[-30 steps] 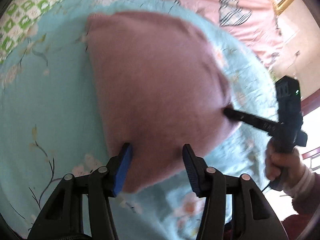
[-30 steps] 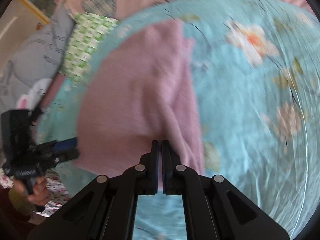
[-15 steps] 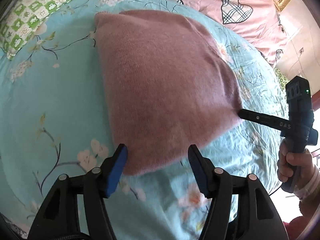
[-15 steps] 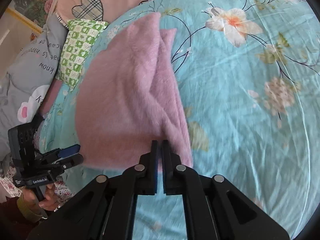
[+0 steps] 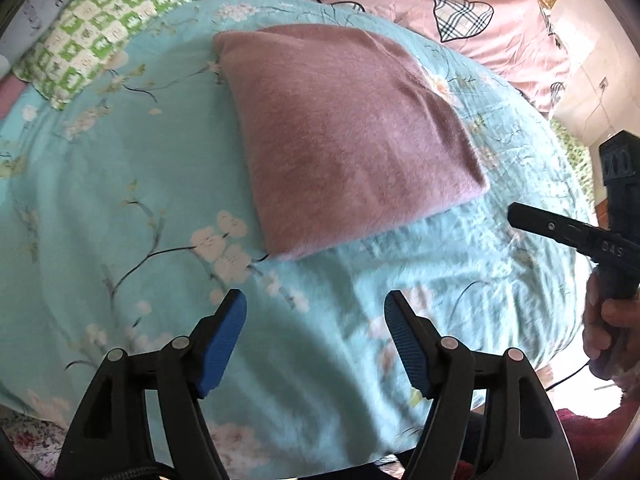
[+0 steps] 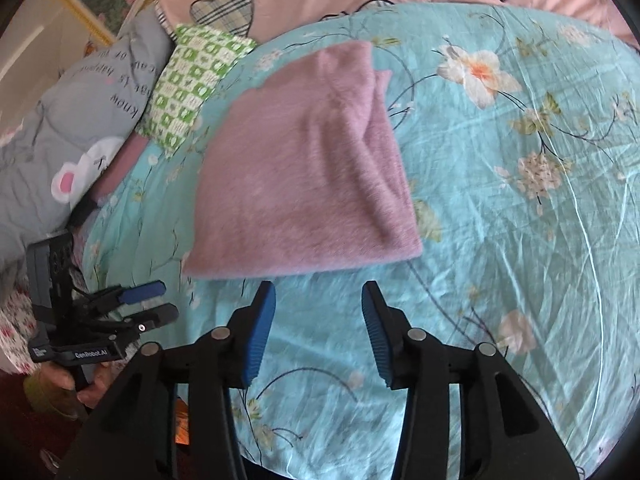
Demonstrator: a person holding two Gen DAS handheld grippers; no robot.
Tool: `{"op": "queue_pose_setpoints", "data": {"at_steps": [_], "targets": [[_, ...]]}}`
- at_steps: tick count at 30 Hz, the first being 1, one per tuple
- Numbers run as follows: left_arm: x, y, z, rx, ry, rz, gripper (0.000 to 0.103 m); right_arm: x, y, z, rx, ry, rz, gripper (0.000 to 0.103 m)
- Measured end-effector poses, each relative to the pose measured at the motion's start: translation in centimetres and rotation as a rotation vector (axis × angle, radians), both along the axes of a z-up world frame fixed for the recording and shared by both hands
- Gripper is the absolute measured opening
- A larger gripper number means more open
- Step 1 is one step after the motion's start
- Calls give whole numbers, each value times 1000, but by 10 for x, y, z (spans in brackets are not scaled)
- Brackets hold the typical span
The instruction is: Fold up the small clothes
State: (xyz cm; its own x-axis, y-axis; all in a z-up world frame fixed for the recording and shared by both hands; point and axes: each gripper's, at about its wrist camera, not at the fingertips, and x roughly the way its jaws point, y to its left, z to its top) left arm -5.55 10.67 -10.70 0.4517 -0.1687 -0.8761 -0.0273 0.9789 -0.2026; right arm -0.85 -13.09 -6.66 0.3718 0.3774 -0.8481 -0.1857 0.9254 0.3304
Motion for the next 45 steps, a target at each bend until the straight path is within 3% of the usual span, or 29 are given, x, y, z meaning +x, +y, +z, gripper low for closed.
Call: {"op": "queue_pose_setpoints", "data": {"at_steps": [13,26,30,34,45], "targets": [[-28,0,0,148,-39,1,79,-31,33,-9,-148,-50,104,72],[18,15,63,206,-204,58,89,-3,46,34,-203,-215,175,85],[32,14,56,220,-205,68,91,13,44,40,-197,-234,165,86],[41,10,38,211,-151,75,91,26,42,30,-199,-213,167,86],[51,-4,18,242,-125,79,92,39,45,2,-186,-145,131,86]]}}
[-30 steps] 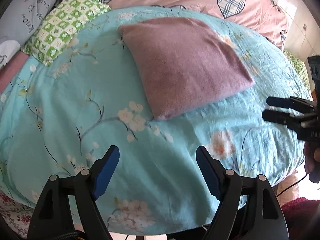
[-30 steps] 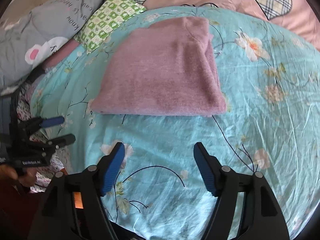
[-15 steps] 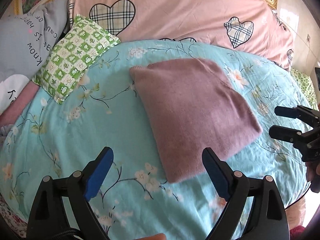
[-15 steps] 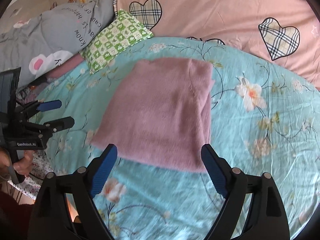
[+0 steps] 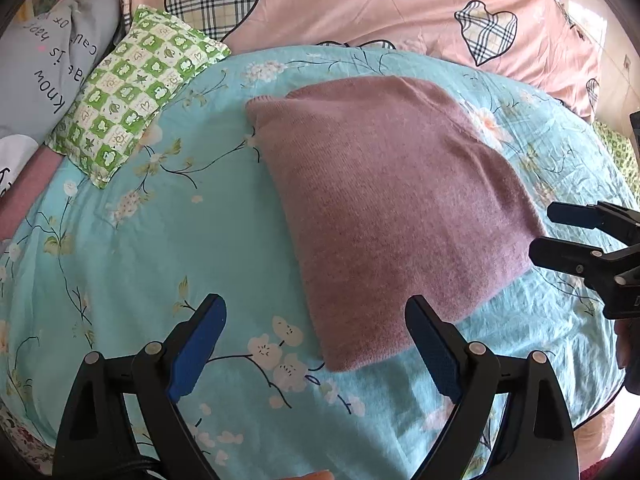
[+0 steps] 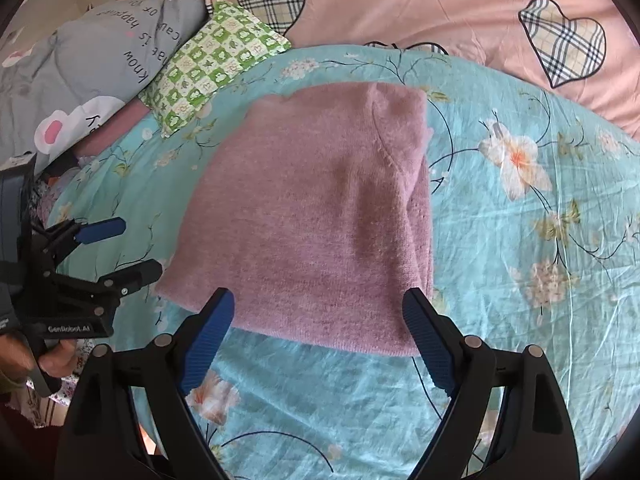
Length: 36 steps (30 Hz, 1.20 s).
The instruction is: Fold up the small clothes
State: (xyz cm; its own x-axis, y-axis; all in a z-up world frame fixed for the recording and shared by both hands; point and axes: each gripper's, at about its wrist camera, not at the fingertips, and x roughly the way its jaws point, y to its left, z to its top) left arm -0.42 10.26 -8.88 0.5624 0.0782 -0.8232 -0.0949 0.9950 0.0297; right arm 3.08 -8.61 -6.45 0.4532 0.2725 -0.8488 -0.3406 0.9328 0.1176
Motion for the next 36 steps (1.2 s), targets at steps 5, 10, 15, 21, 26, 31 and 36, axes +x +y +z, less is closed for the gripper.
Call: {"op": "queue_pose_setpoints", "data": {"at_steps": [5,10,15,21,26,31,36], "targets": [[9,1,4,5,-18,14,92,11,-5,-4,14,-2,-32,86],[23,2,7,0,-20,26,92,21,-1,-4,6,-11,-25,86],[29,0,8,-2,-14,23,92,29,7,-4,3,-8,-1,86],[32,-2,6,7,3,35,93,32,12,-7,0,0,7,86],[34,-2,5,10,8,49,94,34,13,-9,-1,4,4,86],[35,-2,8,12,2,53,94,37,12,-9,-2,4,8,87],[36,-4,10,12,2,55,94,36,12,-9,-1,4,5,87]]}}
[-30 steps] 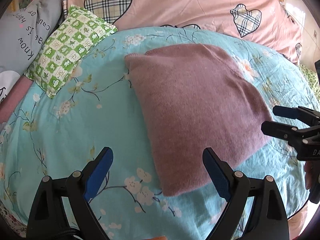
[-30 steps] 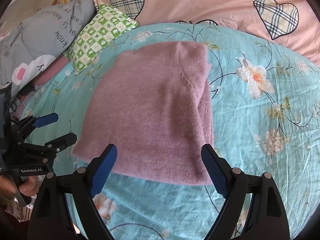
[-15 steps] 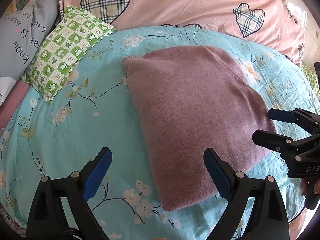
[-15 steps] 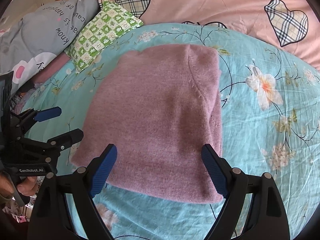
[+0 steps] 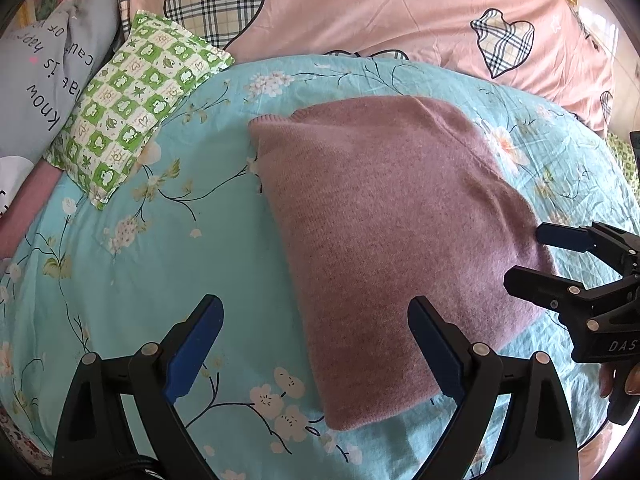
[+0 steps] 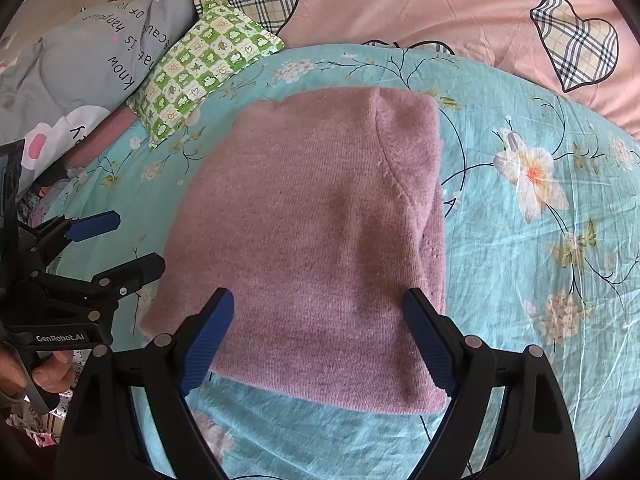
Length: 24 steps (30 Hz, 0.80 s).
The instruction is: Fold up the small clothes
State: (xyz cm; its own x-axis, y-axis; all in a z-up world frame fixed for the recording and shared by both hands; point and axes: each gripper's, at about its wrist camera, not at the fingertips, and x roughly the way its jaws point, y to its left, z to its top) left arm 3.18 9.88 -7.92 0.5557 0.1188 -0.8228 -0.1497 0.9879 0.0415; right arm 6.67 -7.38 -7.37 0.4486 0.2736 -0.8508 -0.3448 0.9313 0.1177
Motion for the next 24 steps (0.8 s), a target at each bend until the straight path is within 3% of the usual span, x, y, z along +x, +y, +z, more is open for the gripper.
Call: {"op": "queue_pose_setpoints", "data": {"at_steps": [24], "targets": [[0,-2,2,4,1,11,94,5,-2,1,3,2,4,87]]}}
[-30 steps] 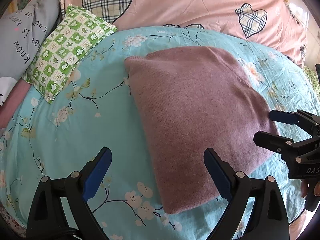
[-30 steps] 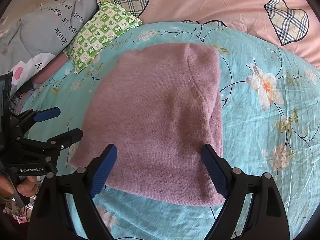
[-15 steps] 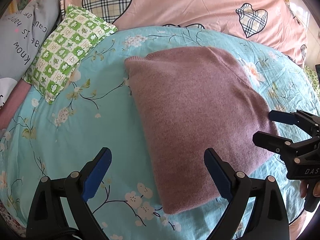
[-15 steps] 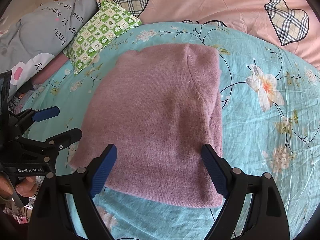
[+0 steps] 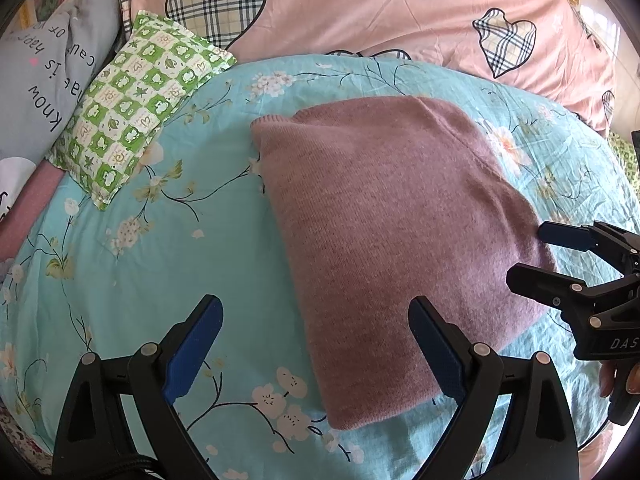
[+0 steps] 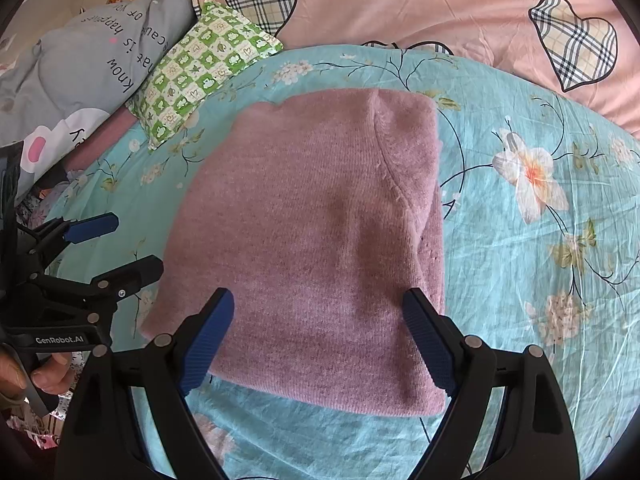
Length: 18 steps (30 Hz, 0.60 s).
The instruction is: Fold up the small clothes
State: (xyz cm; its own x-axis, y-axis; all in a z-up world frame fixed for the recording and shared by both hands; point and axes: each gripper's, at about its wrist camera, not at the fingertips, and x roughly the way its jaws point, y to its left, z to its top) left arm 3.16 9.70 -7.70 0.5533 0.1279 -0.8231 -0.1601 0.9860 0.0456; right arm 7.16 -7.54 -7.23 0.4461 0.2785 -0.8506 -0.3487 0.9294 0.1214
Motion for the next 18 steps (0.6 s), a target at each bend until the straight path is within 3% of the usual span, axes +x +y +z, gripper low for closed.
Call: {"op": "queue_pose_setpoints", "data": {"at_steps": [18], "targets": [[-1,-1,3,9,1,-14,95,-6,2,5,11,-9,-28,87]]}}
